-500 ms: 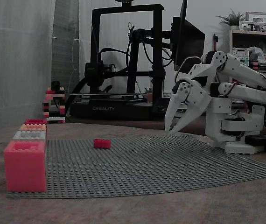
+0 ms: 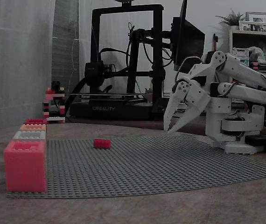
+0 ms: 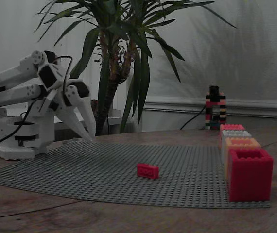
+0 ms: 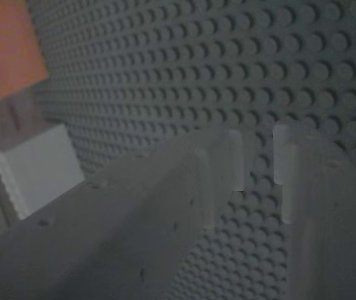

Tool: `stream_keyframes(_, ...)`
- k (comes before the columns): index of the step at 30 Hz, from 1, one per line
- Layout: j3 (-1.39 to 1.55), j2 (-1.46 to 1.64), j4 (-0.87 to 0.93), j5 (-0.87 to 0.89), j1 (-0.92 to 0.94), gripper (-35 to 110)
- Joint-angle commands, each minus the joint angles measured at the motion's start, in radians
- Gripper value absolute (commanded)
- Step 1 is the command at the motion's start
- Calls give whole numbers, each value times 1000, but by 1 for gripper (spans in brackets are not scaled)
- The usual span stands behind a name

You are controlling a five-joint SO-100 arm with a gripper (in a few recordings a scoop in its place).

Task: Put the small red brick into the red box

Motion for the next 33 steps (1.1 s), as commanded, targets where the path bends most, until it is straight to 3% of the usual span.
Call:
stream_keyframes(1,0,11,17,0,2,0)
stream_keyframes(7,-52,-38,-40,-35,11,0)
stream_keyframes(14,-258,-405,-247,-222,83,0)
stream_keyframes(19,-367,-623,-400,-664,133,0)
stream_keyframes(26,-601,-991,-360,-1149,210,0)
stream_keyframes(33,-750,-1250,-399,-1330,250,10)
